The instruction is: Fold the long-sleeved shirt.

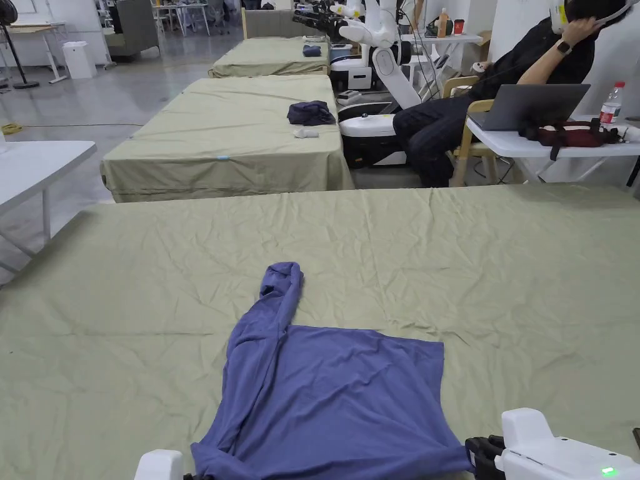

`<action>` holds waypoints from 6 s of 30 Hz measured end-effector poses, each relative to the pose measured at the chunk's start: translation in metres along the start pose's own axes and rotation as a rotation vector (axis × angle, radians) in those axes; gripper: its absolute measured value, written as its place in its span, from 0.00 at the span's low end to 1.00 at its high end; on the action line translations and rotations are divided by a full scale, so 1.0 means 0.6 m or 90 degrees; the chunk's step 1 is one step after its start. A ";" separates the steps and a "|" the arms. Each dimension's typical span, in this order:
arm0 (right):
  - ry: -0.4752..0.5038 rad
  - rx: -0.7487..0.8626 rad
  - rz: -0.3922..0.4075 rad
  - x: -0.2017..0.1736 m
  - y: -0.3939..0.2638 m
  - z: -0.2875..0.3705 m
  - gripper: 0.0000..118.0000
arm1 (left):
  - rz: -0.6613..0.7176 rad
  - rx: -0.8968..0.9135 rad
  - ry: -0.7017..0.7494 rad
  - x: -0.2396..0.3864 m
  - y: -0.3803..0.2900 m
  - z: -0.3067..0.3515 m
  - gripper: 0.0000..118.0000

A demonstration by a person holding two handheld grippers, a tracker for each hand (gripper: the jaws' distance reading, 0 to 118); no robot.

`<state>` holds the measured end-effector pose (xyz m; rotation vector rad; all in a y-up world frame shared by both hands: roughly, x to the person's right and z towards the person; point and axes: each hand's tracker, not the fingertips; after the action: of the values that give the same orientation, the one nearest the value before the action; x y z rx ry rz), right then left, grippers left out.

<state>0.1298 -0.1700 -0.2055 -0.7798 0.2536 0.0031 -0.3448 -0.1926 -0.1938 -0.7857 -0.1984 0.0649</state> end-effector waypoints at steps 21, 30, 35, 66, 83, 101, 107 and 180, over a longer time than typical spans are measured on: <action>-0.020 -0.101 0.030 -0.002 -0.044 -0.050 0.21 | -0.034 -0.099 0.075 0.012 -0.043 -0.037 0.49; -0.038 -0.030 0.032 -0.012 0.006 -0.007 0.41 | 0.016 -0.034 0.051 0.028 0.006 0.032 0.49; -0.044 0.061 0.033 -0.032 0.070 0.042 0.41 | 0.011 0.050 0.038 0.050 0.074 0.068 0.49; -0.055 0.093 -0.004 -0.008 0.220 -0.052 0.01 | -0.050 -0.013 -0.022 0.049 0.459 -0.193 0.00; -0.051 0.001 0.005 0.062 0.297 -0.258 0.01 | -0.031 -0.134 -0.028 0.043 0.667 -0.625 0.60; -0.064 -0.069 -0.015 0.116 0.262 -0.331 0.01 | -0.005 -0.164 0.036 0.022 0.650 -0.805 0.09; -0.054 -0.054 -0.018 0.097 0.265 -0.287 0.01 | -0.037 -0.119 0.030 0.029 0.664 -0.726 0.09; 0.012 0.006 -0.007 -0.035 0.161 -0.105 0.01 | 0.001 -0.093 -0.006 -0.018 0.360 -0.242 0.06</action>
<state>0.0857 -0.1432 -0.3108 -0.7714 0.2676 -0.0157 -0.3224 -0.1424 -0.4486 -0.9313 -0.2124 0.0562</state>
